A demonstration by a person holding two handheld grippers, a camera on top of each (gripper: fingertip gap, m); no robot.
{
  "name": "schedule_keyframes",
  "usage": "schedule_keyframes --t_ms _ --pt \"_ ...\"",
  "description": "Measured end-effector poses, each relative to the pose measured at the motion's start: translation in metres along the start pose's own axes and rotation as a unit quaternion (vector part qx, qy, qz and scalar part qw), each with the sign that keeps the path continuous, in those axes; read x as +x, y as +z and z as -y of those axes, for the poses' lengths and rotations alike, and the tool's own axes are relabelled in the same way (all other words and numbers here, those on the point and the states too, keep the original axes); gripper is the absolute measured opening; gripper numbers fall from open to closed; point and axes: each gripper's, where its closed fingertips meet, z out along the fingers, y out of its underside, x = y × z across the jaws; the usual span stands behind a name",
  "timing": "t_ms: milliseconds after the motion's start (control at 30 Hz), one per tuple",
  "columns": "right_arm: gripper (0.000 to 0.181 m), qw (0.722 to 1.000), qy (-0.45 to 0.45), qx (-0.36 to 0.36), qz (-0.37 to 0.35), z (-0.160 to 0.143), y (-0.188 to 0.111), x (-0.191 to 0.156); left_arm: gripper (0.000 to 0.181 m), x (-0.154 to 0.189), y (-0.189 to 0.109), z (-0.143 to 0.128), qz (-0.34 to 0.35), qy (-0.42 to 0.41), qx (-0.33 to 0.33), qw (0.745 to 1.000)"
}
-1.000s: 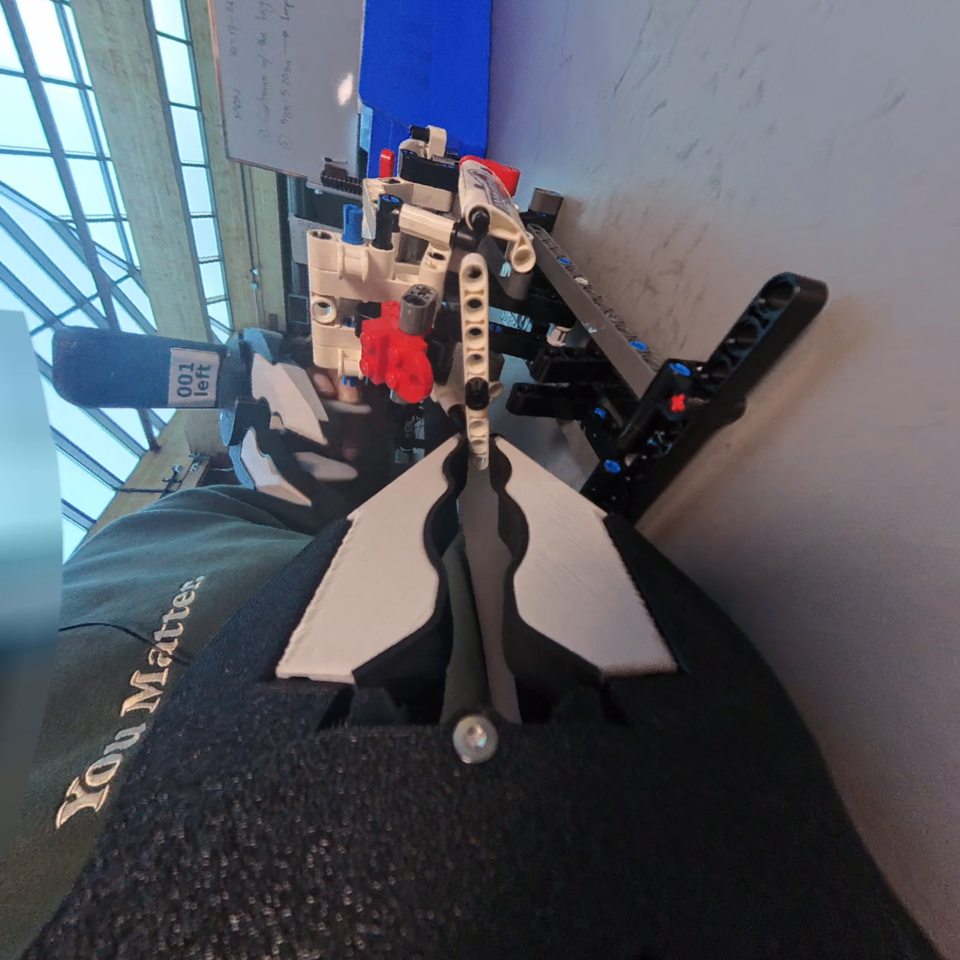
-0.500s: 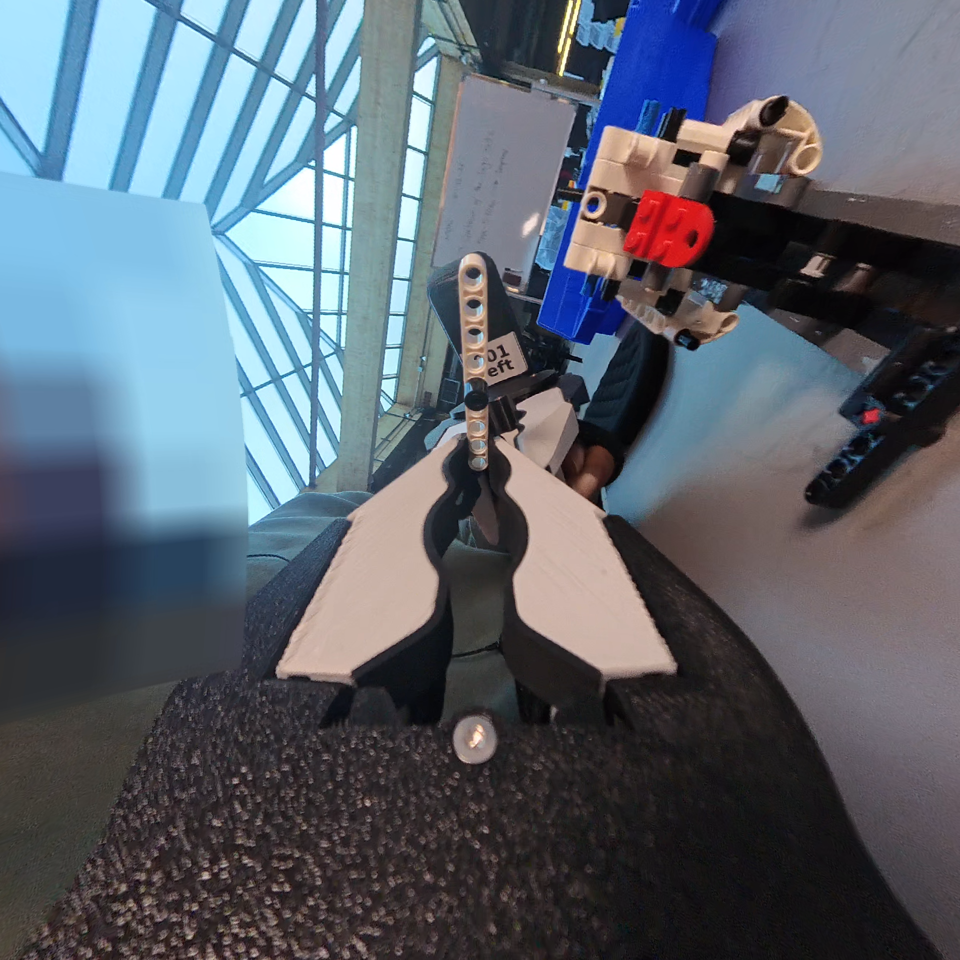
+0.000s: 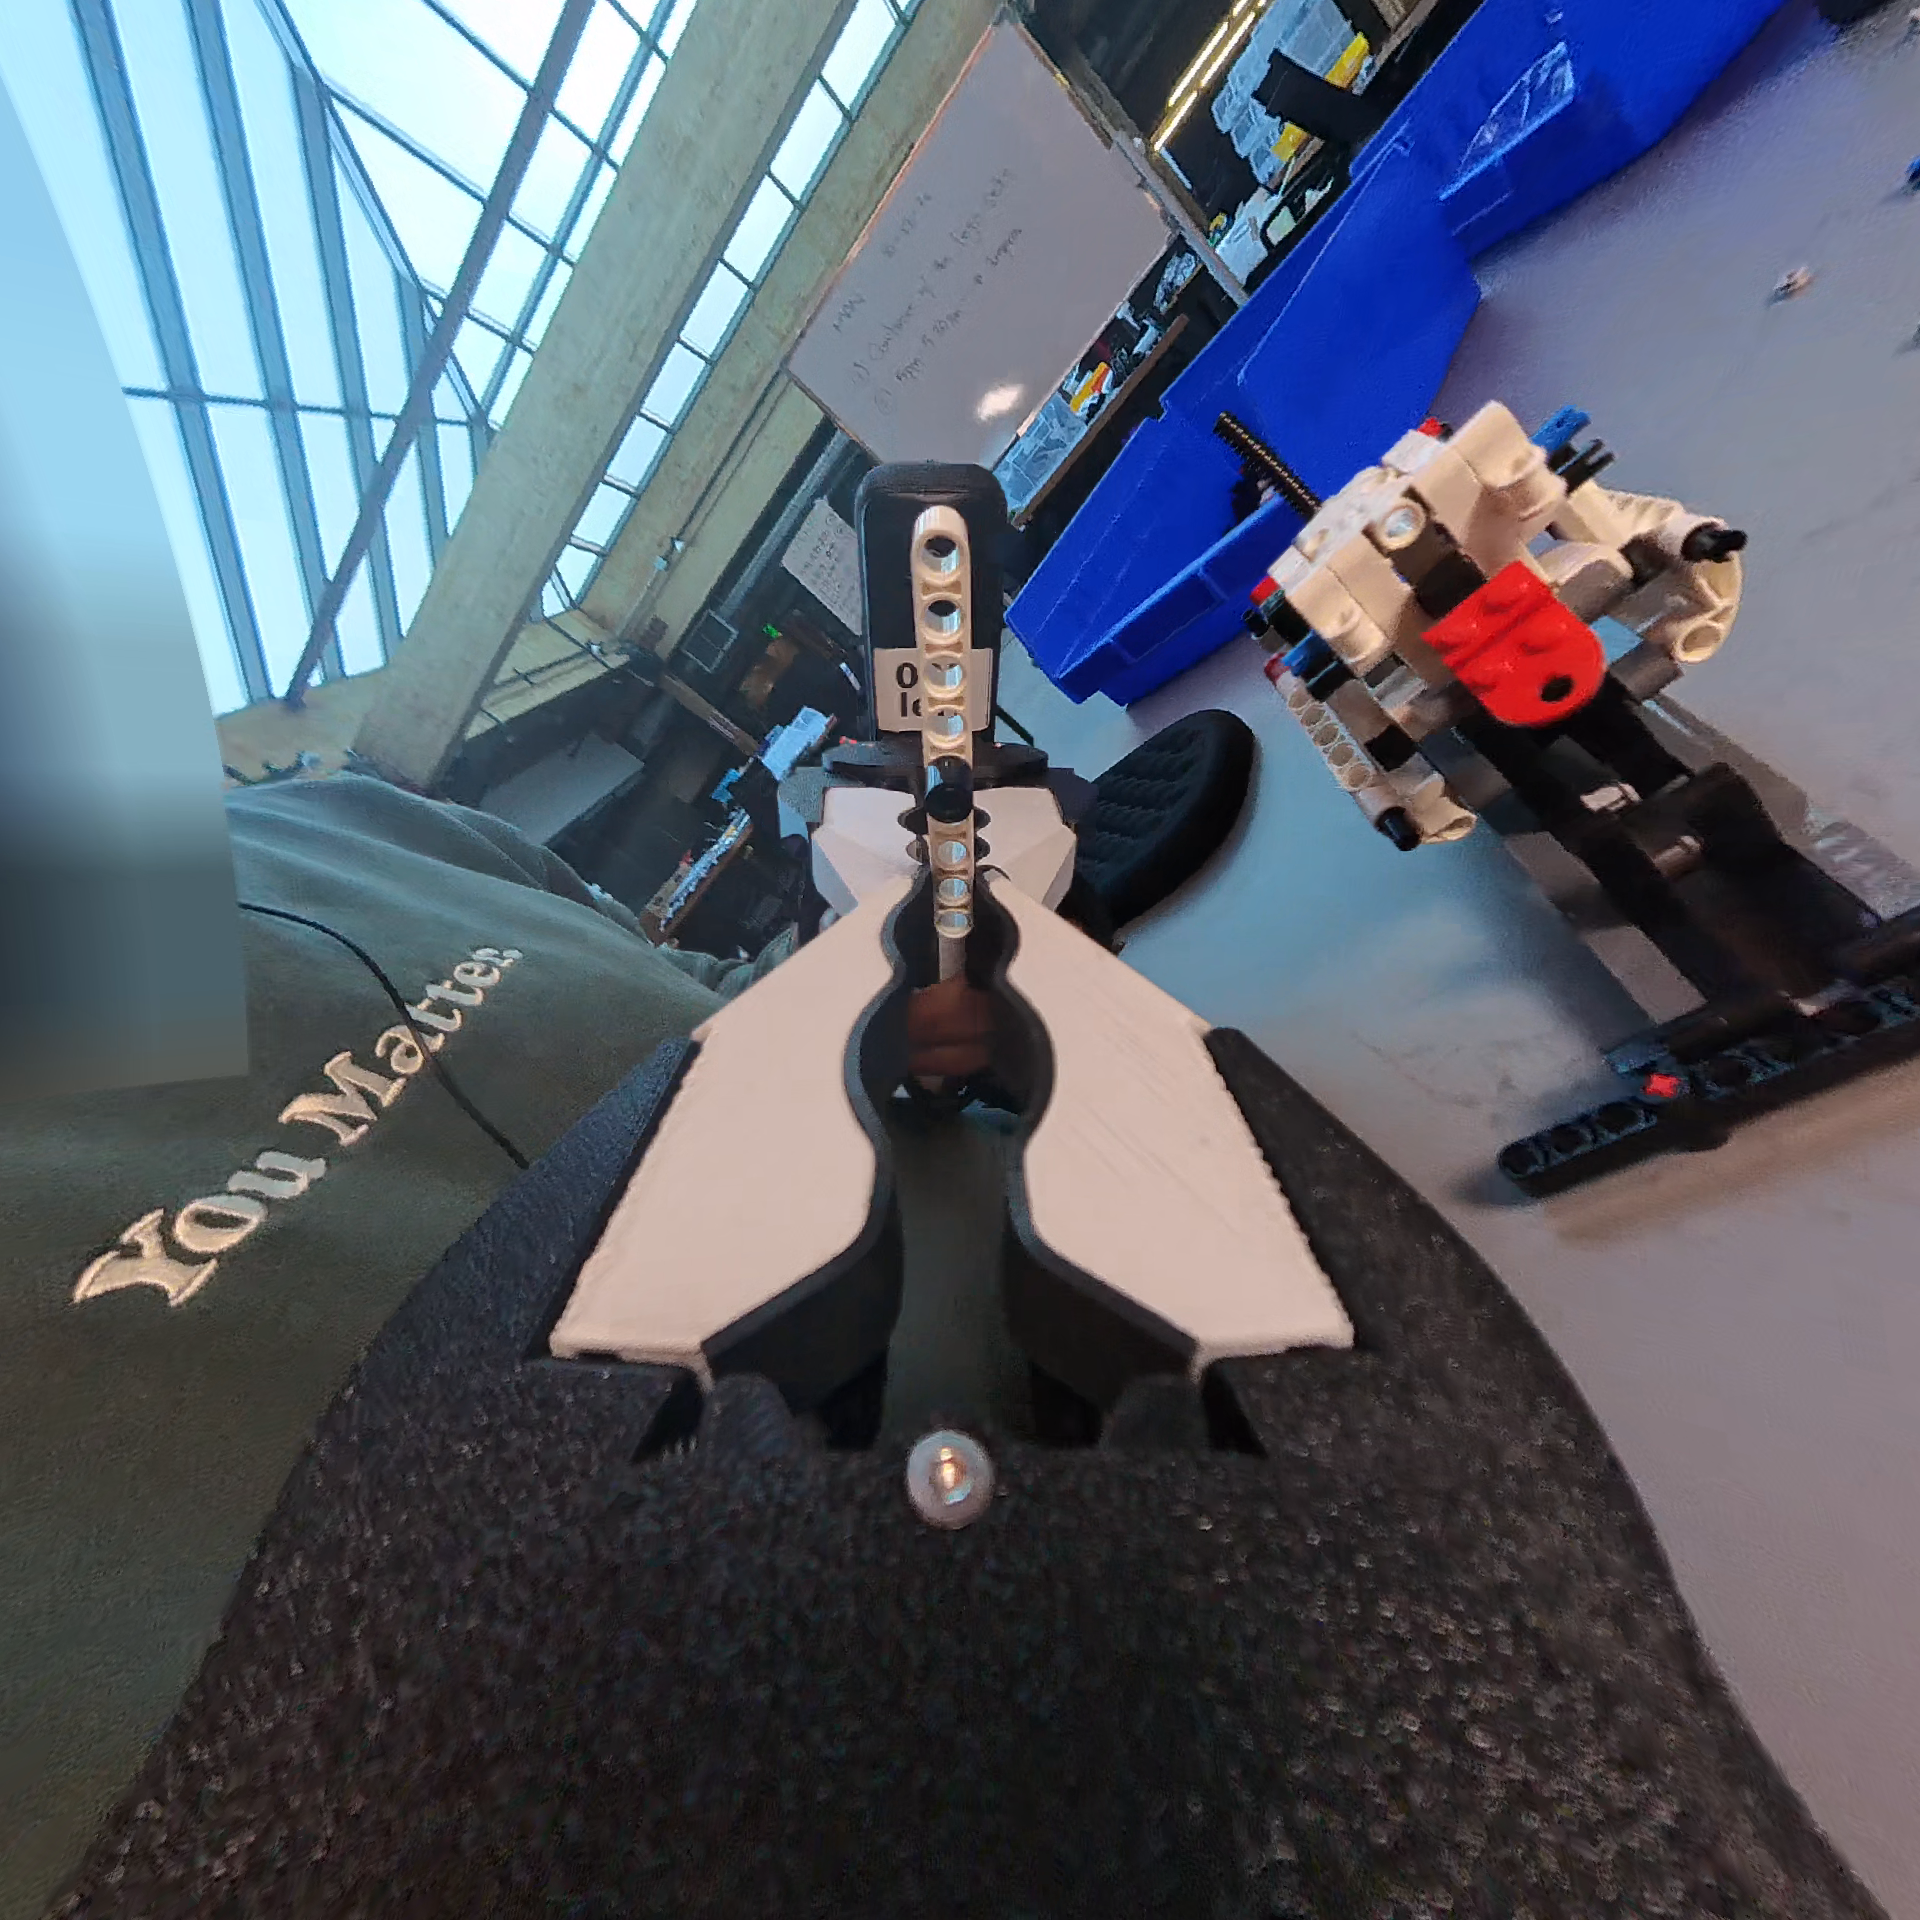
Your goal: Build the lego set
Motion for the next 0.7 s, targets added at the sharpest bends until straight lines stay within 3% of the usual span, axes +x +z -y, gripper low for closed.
schedule_keyframes --t_ms 267,433,700 --pt "0.011 0.997 -0.078 -0.014 -0.014 0.004 0.002 0.0 0.003 -0.001 -0.01 0.003 -0.012 0.017 0.01 1.0" --pt "0.016 0.999 -0.052 -0.013 -0.009 0.012 0.002 0.004 0.0 -0.001 -0.012 0.002 -0.01 0.024 0.002 1.0" --pt "0.011 0.992 -0.076 -0.033 -0.1 0.02 -0.022 0.03 0.0 -0.019 -0.025 0.007 0.046 0.041 -0.006 0.998"
